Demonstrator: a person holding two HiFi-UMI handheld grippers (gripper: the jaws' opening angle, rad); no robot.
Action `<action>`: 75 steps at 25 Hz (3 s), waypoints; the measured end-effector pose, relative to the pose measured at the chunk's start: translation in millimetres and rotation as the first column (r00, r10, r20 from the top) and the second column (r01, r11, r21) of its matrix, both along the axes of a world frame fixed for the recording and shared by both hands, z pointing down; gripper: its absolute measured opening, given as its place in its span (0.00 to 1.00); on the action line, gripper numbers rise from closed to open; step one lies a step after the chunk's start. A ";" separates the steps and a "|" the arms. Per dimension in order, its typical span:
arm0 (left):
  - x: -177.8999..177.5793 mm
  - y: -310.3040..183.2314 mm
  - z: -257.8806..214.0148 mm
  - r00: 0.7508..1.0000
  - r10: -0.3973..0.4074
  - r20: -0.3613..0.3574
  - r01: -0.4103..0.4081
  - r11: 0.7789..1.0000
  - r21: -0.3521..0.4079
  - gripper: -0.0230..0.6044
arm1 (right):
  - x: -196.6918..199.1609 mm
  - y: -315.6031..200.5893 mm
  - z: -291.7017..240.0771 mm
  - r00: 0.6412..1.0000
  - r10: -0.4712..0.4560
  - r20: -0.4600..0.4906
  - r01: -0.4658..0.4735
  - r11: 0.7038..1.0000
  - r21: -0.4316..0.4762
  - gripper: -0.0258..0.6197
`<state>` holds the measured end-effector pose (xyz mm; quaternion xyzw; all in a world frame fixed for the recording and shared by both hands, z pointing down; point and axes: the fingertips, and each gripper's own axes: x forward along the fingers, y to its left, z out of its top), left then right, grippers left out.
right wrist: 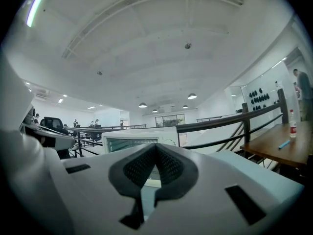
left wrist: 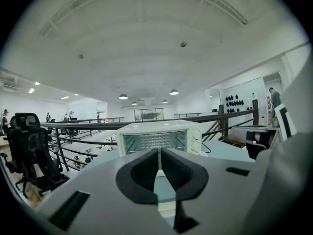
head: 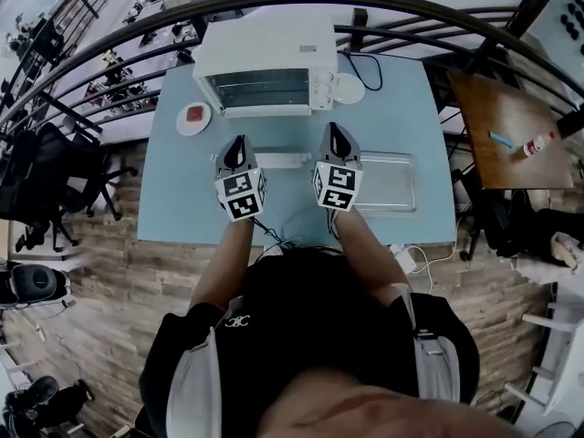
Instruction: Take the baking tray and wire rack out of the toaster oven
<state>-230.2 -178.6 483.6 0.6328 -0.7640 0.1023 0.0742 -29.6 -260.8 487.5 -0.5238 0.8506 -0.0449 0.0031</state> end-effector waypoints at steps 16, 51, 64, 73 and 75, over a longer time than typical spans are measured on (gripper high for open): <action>-114.3 -26.1 5.1 0.996 0.064 -0.057 -0.065 0.998 -0.013 0.08 | -106.6 -26.9 0.6 1.000 0.004 0.009 -0.004 1.000 -0.018 0.04; -200.5 -211.8 133.8 0.034 0.126 -0.991 0.296 0.946 0.130 0.32 | -139.7 -200.0 139.1 0.350 0.386 0.854 0.190 0.863 -0.468 0.32; -212.9 -242.6 148.3 -0.062 0.194 -0.979 0.413 0.898 0.151 0.24 | -146.2 -235.4 140.9 0.264 0.428 0.864 0.168 0.862 -0.478 0.22; -215.1 -242.5 138.8 -0.041 0.238 -0.970 0.422 0.885 0.199 0.07 | -148.2 -236.3 133.9 0.263 0.407 0.875 0.175 0.871 -0.458 0.05; -214.4 -239.3 137.9 -0.037 0.229 -0.973 0.421 0.886 0.193 0.07 | -148.4 -234.1 133.3 0.269 0.413 0.870 0.177 0.867 -0.466 0.05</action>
